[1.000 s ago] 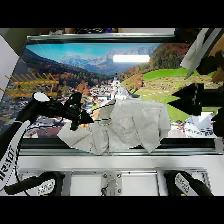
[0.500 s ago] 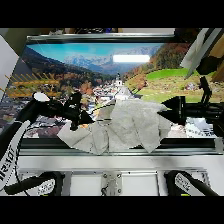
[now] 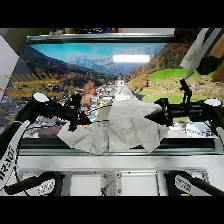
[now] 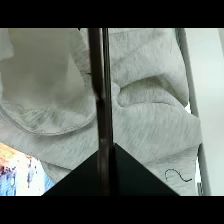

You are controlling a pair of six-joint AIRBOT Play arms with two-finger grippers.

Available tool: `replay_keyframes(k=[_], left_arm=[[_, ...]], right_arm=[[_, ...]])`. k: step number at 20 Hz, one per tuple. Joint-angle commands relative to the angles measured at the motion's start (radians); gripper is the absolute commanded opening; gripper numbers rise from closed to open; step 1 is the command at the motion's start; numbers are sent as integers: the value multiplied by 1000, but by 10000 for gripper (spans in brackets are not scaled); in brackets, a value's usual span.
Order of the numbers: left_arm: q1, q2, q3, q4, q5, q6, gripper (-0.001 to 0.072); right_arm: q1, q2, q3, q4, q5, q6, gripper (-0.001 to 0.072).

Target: Fold the clothes and pants, and hang the long-sleeved shirts on hangers.

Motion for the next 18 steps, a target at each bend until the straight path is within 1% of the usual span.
replay_keyframes(k=[1,8,15,16,17,18], left_arm=[[-1,0,0,-35,-2,0,12],[-1,0,0,-35,-2,0,11],[-1,0,0,-35,-13,0,12],[-1,0,0,-35,-13,0,12],[-1,0,0,-35,-13,0,12],[-1,0,0,-35,-13,0,11]], right_arm=[[23,-8,0,4,8,0,535],[23,-8,0,10,11,-1,534],[23,-8,-1,57,10,-1,528],[23,-8,-1,56,11,-5,407],[23,-8,-1,55,11,-5,143],[23,-8,-1,58,11,-14,23]])
